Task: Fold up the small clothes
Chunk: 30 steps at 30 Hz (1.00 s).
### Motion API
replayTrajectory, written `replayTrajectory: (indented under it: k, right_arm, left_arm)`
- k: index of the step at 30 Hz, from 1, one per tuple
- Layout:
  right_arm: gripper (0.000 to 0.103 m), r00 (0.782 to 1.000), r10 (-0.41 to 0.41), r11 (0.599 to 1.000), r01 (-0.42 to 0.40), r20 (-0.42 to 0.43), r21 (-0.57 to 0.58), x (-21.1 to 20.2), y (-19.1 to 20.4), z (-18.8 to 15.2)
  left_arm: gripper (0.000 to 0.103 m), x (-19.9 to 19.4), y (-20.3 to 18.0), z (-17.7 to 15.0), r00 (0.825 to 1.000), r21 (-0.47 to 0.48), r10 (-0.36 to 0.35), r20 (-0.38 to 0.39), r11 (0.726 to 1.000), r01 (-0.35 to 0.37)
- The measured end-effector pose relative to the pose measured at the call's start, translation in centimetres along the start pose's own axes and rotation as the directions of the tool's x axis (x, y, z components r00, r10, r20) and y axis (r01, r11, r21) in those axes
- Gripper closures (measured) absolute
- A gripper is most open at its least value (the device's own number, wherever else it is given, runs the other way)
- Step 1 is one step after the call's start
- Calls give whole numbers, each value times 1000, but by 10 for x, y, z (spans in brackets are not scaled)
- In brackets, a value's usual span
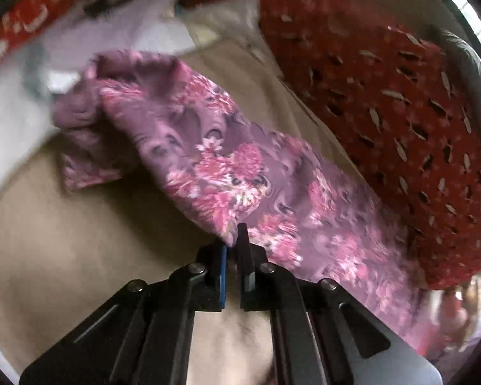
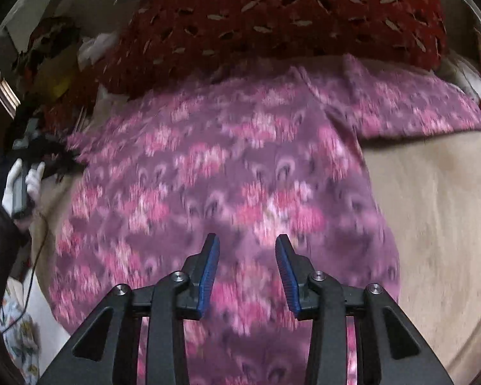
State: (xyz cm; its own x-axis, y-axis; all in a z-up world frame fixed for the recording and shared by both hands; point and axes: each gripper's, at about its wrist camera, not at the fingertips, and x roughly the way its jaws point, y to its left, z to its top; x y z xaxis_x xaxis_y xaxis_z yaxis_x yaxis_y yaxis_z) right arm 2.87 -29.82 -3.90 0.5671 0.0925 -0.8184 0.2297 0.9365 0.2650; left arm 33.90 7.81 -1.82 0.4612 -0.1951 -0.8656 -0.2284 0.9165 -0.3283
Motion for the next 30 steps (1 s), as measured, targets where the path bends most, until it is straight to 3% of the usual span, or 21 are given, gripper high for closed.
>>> replayTrajectory:
  k: [2,3,4,5,8,10,12,13,14,15,16,19,22,24,26,30]
  right_arm:
    - [61,1000,-22,1000,22,19,-4,10,1,8]
    - [58,999,-46,999,47,26,-12,18,0,10]
    - [47,997,-81,997,81,-11,-16,35,-5,9]
    - [43,993,-98,995,97,-61,-11,50,-5,9]
    - [44,996,-90,996,89,-28,-17,44,-2,15]
    - [45,997,-57,998,57,54,3,26,-4,21]
    - [45,994,-64,998,62,83,33,23,-11,22]
    - [45,996,-73,996,70,50,62,31,-19,20]
    - [45,997,-79,994,78,11,80,40,-24,18]
    - [45,996,-79,992,83,-42,94,52,-30,13]
    - [45,997,-77,994,77,-4,73,49,-30,10]
    - [47,1000,-21,995,22,-9,92,31,-38,14]
    - [45,996,-29,978,12,81,206,-3,-88,25]
    - [45,989,-76,946,32,126,322,-23,-139,33]
    - [45,976,-155,883,66,155,465,-40,-202,37]
    - [43,934,-304,705,89,186,704,-69,-321,37]
  left_arm:
    - [100,8,1,-2,996,29,88,-10,996,-87]
    - [99,19,0,-6,993,51,111,-50,993,-109]
    - [99,27,1,-10,988,58,127,-88,991,-122]
    - [99,31,3,-15,985,53,118,-125,992,-112]
    - [99,2,1,-36,994,40,-12,-107,999,17]
    - [99,-24,-14,-56,991,84,-104,-81,990,110]
    - [88,-46,-38,-83,983,162,-174,-61,970,181]
    - [82,-49,-52,-96,981,194,-185,-60,962,193]
    - [72,-49,-66,-111,981,237,-182,-66,952,193]
    - [70,-43,-78,-126,983,280,-166,-84,942,183]
    - [70,-33,-91,-138,984,315,-137,-114,934,167]
    - [71,1,-102,-169,971,366,-60,-230,920,143]
    - [71,-5,-102,-179,984,387,-27,-177,917,94]
    - [71,-8,-100,-176,980,364,-36,-197,925,107]
    - [71,-8,-95,-171,975,331,-50,-219,936,122]
    - [71,-15,-96,-167,971,309,-68,-228,941,139]
